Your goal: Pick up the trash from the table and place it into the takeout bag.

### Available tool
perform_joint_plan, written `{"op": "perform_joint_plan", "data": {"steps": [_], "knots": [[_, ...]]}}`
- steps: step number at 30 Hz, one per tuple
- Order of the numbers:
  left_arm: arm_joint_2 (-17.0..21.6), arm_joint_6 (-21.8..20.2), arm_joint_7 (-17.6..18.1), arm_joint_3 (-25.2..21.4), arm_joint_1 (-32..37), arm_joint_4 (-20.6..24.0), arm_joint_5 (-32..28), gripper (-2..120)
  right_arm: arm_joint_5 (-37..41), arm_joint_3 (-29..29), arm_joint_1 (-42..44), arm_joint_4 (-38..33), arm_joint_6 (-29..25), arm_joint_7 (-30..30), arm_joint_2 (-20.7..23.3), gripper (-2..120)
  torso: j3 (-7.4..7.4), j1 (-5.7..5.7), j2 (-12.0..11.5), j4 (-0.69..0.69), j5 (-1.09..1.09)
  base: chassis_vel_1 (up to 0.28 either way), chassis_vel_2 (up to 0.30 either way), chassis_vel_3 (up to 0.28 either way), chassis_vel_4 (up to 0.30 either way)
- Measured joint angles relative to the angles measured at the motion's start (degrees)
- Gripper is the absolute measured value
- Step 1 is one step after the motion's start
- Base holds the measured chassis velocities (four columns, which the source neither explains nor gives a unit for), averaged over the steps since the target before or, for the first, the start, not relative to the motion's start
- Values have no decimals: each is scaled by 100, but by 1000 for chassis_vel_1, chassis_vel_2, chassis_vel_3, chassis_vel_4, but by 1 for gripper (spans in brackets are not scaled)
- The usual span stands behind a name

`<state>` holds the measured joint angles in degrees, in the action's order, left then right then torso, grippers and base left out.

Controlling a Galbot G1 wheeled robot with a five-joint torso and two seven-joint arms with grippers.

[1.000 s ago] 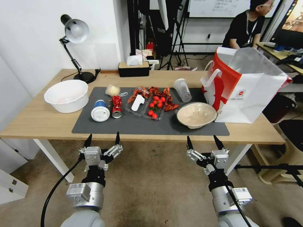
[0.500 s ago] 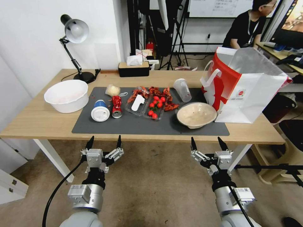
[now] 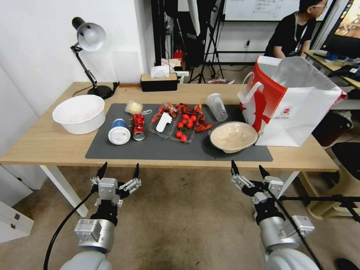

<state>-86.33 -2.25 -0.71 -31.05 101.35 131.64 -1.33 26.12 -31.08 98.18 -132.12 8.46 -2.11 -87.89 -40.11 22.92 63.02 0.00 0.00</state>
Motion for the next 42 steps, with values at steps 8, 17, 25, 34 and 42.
{"op": "perform_joint_plan", "data": {"steps": [8,17,25,34,42], "knots": [[0,-4,-24,-2,-20,-54,0,100,599,-31,-145,1,212,-193,54,100,0,0,0,0,0,0,0,0,0],[-9,-4,-45,-11,-53,-163,9,100,1931,-87,-511,-5,646,-748,169,100,0,0,0,0,0,0,0,0,0],[-24,18,-57,-54,-66,-274,7,100,2783,34,-1010,202,807,-1306,267,100,0,-1,0,0,0,0,0,0,0],[132,27,-69,23,-252,-479,-111,100,3523,69,-1811,477,904,-2360,115,100,0,0,0,0,0,0,0,0,0],[137,42,-68,36,-256,-529,-117,100,3893,155,-2190,703,930,-2667,48,96,0,-1,0,0,0,0,0,0,0]]}}
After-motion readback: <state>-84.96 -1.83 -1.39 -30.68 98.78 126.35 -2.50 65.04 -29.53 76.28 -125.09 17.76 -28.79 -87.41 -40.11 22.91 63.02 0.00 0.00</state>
